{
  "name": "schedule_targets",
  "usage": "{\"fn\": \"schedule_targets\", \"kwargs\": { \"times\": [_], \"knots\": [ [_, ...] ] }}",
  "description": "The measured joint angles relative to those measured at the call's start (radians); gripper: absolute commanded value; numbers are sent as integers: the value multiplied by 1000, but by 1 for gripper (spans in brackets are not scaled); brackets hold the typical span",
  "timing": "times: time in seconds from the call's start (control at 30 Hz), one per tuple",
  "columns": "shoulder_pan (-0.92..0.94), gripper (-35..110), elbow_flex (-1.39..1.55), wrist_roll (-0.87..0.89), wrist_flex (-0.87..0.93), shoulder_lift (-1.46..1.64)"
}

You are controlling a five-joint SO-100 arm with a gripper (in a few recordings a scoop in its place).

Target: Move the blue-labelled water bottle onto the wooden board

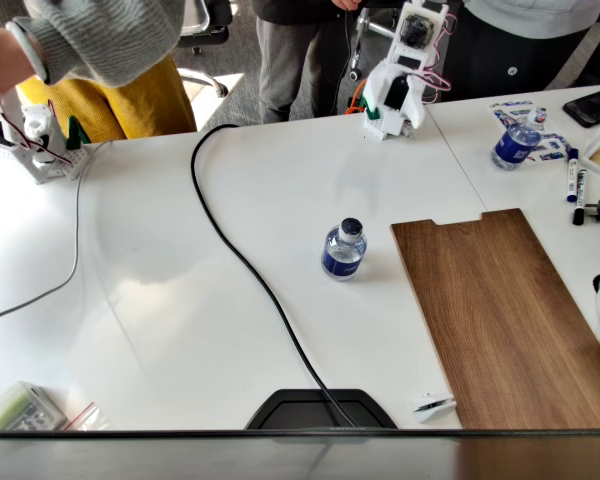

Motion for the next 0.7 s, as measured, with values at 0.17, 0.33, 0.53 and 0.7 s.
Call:
{"fn": "schedule_targets", "kwargs": {
  "times": [0.17, 0.33, 0.53, 0.7],
  "knots": [
    [-11, 35, -150, 25, -34, -206],
    [-11, 35, -301, 58, -37, -371],
    [-11, 35, -342, 110, -86, -503],
    [8, 35, -347, 115, -91, -577]
  ]
}}
